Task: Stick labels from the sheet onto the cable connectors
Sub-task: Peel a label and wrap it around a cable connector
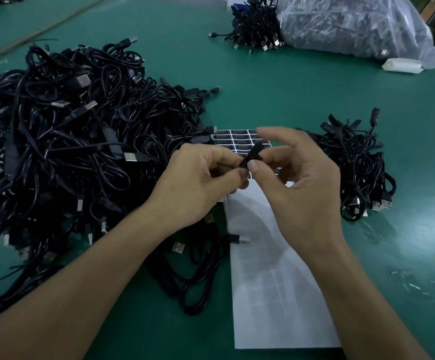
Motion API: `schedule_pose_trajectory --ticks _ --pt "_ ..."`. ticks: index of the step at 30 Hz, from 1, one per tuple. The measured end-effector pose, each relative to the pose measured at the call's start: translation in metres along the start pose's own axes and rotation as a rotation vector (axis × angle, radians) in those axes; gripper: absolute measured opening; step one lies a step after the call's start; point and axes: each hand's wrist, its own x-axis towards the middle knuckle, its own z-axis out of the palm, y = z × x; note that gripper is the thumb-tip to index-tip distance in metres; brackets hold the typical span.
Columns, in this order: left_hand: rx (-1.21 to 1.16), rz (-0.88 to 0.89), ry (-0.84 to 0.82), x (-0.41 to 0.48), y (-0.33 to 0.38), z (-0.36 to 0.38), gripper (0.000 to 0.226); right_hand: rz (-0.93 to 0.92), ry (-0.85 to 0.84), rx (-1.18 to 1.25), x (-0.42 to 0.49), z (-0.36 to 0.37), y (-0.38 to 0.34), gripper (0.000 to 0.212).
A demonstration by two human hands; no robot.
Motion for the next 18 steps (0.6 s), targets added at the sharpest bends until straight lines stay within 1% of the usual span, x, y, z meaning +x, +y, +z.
schedule_pose_trajectory --ticks 2,7,12,18 --pt "-0.019 0.005 0.0 0.0007 0.0003 -0.0006 0.01 0.046 0.033 0.06 0.0004 0.0001 -0.0004 0.047" --pt "-0.005 -0.006 0.001 0.0007 -0.0004 -0.0002 0.014 0.1 0.112 0.169 0.0025 -0.0008 -0.0013 0.039" --pt "-0.002 0.005 -0.002 0.001 -0.0015 -0.0005 0.013 0.208 0.077 0.198 0.0041 -0.0013 0.0027 0.037" --pt "-0.003 0.013 -0.002 0.0011 -0.0019 0.0 0.016 0.257 0.041 0.242 0.0048 -0.0012 0.0037 0.035"
